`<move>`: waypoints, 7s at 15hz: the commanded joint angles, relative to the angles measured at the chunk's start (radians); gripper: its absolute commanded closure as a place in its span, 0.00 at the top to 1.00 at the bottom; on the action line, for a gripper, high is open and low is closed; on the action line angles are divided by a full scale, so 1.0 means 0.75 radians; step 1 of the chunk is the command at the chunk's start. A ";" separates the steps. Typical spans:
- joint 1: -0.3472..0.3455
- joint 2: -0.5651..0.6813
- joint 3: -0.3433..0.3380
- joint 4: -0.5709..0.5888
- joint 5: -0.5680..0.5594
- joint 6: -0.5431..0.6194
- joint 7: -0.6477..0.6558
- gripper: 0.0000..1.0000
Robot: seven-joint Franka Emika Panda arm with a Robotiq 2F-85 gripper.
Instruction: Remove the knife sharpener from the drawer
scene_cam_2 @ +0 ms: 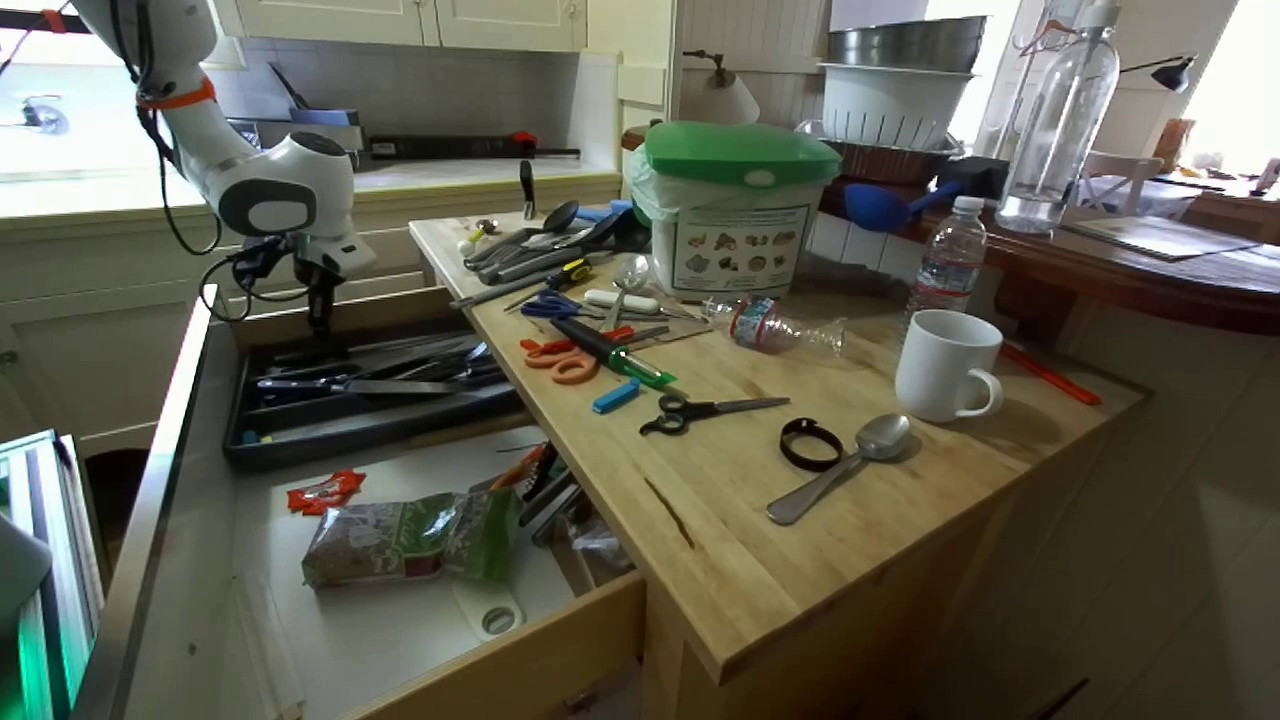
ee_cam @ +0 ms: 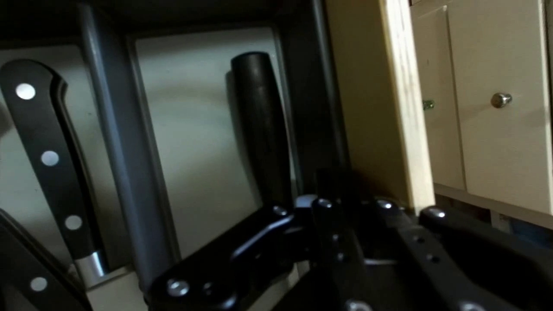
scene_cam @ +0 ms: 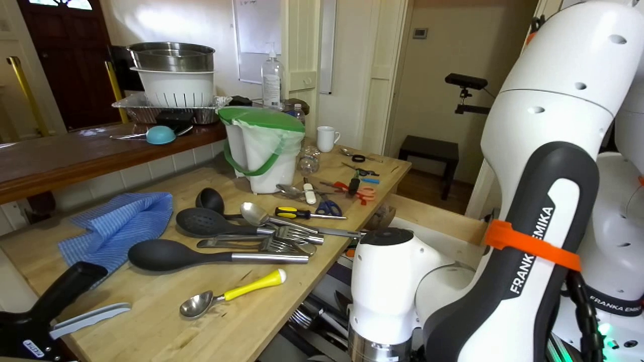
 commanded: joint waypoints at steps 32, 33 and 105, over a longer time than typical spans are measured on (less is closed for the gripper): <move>0.083 0.093 -0.180 0.145 -0.190 -0.213 0.116 0.96; 0.080 0.087 -0.179 0.146 -0.189 -0.217 0.114 0.94; -0.318 0.011 0.233 -0.148 0.032 0.321 -0.326 1.00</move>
